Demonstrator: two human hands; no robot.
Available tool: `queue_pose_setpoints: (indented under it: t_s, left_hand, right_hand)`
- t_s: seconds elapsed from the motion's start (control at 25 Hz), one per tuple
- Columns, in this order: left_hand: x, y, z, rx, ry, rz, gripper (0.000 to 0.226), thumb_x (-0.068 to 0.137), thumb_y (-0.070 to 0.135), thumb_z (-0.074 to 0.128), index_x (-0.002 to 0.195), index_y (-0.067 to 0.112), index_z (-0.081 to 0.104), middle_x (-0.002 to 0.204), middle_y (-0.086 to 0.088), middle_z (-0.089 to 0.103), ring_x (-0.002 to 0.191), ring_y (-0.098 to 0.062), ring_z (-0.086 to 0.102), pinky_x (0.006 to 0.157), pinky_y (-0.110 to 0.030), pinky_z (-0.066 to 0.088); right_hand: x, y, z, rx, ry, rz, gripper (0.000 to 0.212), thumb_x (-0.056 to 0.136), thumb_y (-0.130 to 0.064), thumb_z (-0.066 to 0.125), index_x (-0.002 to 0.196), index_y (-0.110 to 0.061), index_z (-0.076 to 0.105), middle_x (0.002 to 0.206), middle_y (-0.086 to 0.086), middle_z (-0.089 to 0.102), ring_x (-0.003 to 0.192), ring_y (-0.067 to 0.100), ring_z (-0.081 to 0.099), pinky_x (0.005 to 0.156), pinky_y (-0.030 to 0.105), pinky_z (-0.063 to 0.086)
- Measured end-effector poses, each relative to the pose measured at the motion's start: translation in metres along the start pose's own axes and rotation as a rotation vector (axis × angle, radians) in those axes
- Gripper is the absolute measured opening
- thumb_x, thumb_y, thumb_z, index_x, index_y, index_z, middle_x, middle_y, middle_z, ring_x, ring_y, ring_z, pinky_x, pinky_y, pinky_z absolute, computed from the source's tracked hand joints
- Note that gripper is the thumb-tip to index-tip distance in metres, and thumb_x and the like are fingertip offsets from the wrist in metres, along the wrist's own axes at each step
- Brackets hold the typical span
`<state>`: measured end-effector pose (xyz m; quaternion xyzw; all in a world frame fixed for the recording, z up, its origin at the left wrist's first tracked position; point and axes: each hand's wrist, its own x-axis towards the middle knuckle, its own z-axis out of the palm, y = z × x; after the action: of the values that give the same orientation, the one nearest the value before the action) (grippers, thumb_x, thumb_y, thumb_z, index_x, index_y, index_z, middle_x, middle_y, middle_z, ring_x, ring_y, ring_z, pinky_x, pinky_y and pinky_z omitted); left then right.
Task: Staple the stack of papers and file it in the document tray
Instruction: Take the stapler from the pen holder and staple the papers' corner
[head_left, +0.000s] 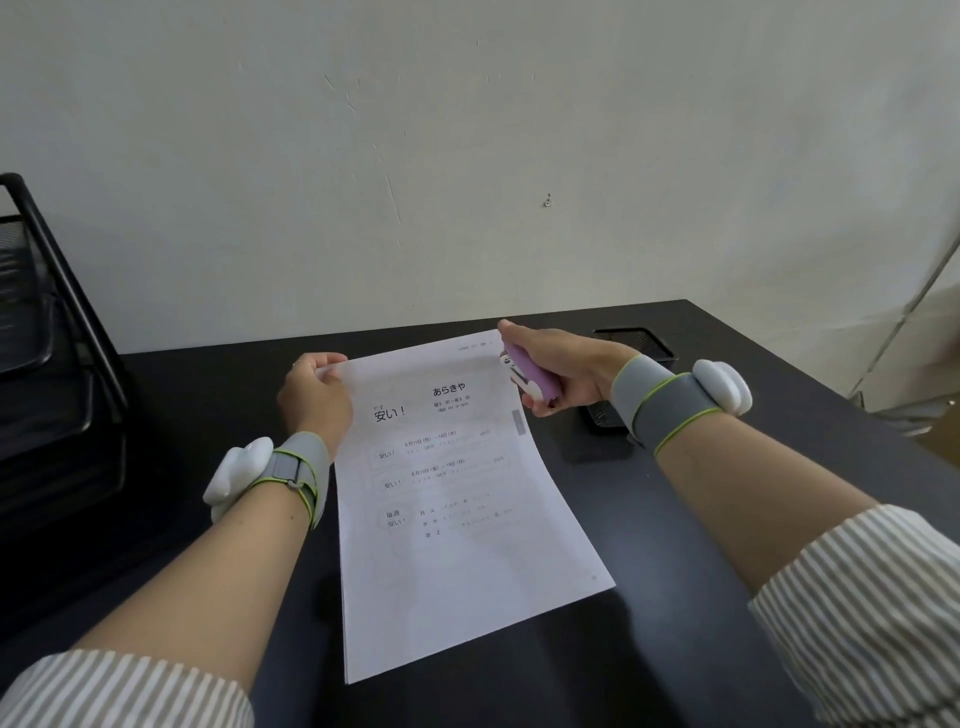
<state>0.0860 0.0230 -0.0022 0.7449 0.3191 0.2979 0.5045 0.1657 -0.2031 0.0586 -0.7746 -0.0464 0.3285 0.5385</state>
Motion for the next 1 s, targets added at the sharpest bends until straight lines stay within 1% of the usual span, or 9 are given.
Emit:
queue_pose_setpoints:
  t_s: [0.12,0.2,0.28,0.4,0.52,0.68,0.84,0.92,1.0]
  left_hand:
    - [0.001,-0.002,0.000,0.007,-0.003,-0.013,0.019,0.094,0.011,0.043,0.095,0.022,0.059,0.115,-0.009,0.061,0.092,-0.021,0.052,0.075,-0.033,0.045]
    - [0.002,-0.003,-0.001,0.007,-0.004,-0.023,0.019,0.094,0.011,0.043,0.096,0.022,0.058,0.117,-0.009,0.060,0.092,-0.020,0.051,0.075,-0.033,0.045]
    - [0.002,-0.004,-0.001,0.008,0.000,-0.027,0.019,0.094,0.011,0.043,0.096,0.022,0.058,0.117,-0.009,0.060,0.093,-0.020,0.051,0.075,-0.033,0.045]
    - [0.003,-0.005,-0.002,0.008,0.002,-0.023,0.019,0.094,0.010,0.042,0.097,0.021,0.058,0.117,-0.009,0.060,0.094,-0.020,0.051,0.075,-0.033,0.045]
    - [0.005,-0.006,-0.003,0.008,-0.005,-0.027,0.019,0.094,0.010,0.042,0.098,0.021,0.058,0.118,-0.009,0.059,0.095,-0.020,0.051,0.076,-0.033,0.044]
    - [0.007,-0.006,-0.003,0.015,-0.012,-0.030,0.022,0.095,0.009,0.042,0.104,0.018,0.059,0.121,-0.010,0.058,0.107,-0.026,0.055,0.079,-0.034,0.046]
    - [0.009,-0.007,-0.001,0.005,-0.016,-0.025,0.022,0.095,0.008,0.042,0.098,0.021,0.059,0.121,-0.010,0.058,0.109,-0.027,0.056,0.084,-0.036,0.048]
    - [0.010,-0.007,0.001,-0.008,-0.015,-0.029,0.021,0.095,0.008,0.042,0.097,0.021,0.059,0.121,-0.009,0.059,0.108,-0.026,0.056,0.084,-0.035,0.049]
    - [0.012,-0.007,0.003,-0.018,-0.022,-0.030,0.021,0.095,0.007,0.043,0.096,0.022,0.058,0.121,-0.010,0.059,0.109,-0.027,0.057,0.085,-0.036,0.049]
  right_hand:
    - [0.001,0.001,0.001,-0.070,0.054,-0.049,0.038,0.090,-0.050,0.054,0.097,-0.013,0.056,0.080,0.003,0.048,0.059,0.016,0.048,0.045,0.019,0.045]
    - [0.004,0.003,0.001,-0.087,0.172,-0.161,0.050,0.078,-0.052,0.070,0.107,-0.012,0.062,0.084,0.000,0.055,0.062,0.013,0.050,0.048,0.017,0.045]
    - [0.008,0.004,0.001,-0.014,0.288,-0.236,0.058,0.061,-0.046,0.085,0.102,-0.010,0.065,0.088,-0.001,0.060,0.067,0.013,0.050,0.057,0.017,0.046]
    - [0.011,0.004,-0.002,0.092,0.298,-0.259,0.062,0.054,-0.033,0.092,0.105,-0.006,0.067,0.101,0.000,0.066,0.080,0.009,0.058,0.063,0.014,0.049]
    - [0.013,0.003,0.001,0.194,0.259,-0.274,0.066,0.056,-0.019,0.092,0.112,-0.002,0.063,0.110,0.005,0.064,0.099,0.013,0.059,0.065,0.013,0.049]
    - [0.015,-0.002,0.002,0.316,0.300,-0.302,0.073,0.050,-0.006,0.093,0.115,-0.001,0.060,0.110,0.009,0.062,0.090,0.013,0.059,0.072,0.016,0.051]
    - [0.020,-0.008,0.002,0.484,0.213,-0.299,0.041,0.062,-0.002,0.086,0.095,-0.008,0.064,0.089,0.000,0.065,0.095,0.012,0.058,0.073,0.014,0.042]
    - [0.023,-0.013,0.004,0.560,0.195,-0.296,0.031,0.078,-0.007,0.074,0.109,-0.001,0.068,0.105,0.003,0.072,0.108,0.009,0.057,0.070,0.015,0.040]
    - [0.027,-0.019,0.005,0.710,0.252,-0.265,0.045,0.085,-0.010,0.067,0.128,0.000,0.055,0.110,0.009,0.072,0.102,0.015,0.059,0.066,0.020,0.047]
